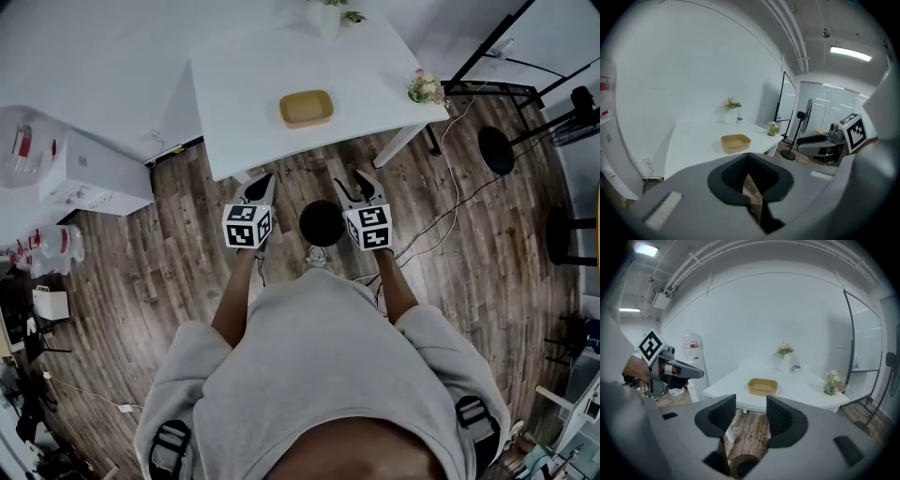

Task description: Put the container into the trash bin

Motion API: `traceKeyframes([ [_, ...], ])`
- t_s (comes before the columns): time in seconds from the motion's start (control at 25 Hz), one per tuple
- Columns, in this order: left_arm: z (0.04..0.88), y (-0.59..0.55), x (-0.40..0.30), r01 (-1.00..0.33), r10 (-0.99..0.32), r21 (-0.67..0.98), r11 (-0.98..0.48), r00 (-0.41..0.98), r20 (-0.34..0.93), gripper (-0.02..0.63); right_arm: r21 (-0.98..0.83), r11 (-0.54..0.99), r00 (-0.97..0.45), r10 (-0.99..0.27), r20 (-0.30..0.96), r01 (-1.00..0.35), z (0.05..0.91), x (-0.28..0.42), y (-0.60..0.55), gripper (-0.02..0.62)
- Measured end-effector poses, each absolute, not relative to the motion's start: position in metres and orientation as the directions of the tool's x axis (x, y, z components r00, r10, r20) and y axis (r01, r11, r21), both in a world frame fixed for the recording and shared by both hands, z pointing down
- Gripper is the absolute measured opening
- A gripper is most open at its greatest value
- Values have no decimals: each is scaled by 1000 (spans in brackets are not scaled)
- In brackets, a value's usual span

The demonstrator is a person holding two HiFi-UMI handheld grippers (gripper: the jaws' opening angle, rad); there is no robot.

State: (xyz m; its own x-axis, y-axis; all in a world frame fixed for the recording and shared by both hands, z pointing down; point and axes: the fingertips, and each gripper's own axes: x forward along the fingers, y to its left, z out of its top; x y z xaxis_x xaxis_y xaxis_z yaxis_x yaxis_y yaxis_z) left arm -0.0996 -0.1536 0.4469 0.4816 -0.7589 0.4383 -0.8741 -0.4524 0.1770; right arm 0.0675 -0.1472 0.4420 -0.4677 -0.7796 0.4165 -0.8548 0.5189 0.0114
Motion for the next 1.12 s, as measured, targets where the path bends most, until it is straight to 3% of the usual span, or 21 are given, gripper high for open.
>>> traceKeyframes([
  [1.12,468,-231,-107,-893,-758,185,-410,447,475,11,-3,595,-529,-711,464,-803,469,47,-236,179],
])
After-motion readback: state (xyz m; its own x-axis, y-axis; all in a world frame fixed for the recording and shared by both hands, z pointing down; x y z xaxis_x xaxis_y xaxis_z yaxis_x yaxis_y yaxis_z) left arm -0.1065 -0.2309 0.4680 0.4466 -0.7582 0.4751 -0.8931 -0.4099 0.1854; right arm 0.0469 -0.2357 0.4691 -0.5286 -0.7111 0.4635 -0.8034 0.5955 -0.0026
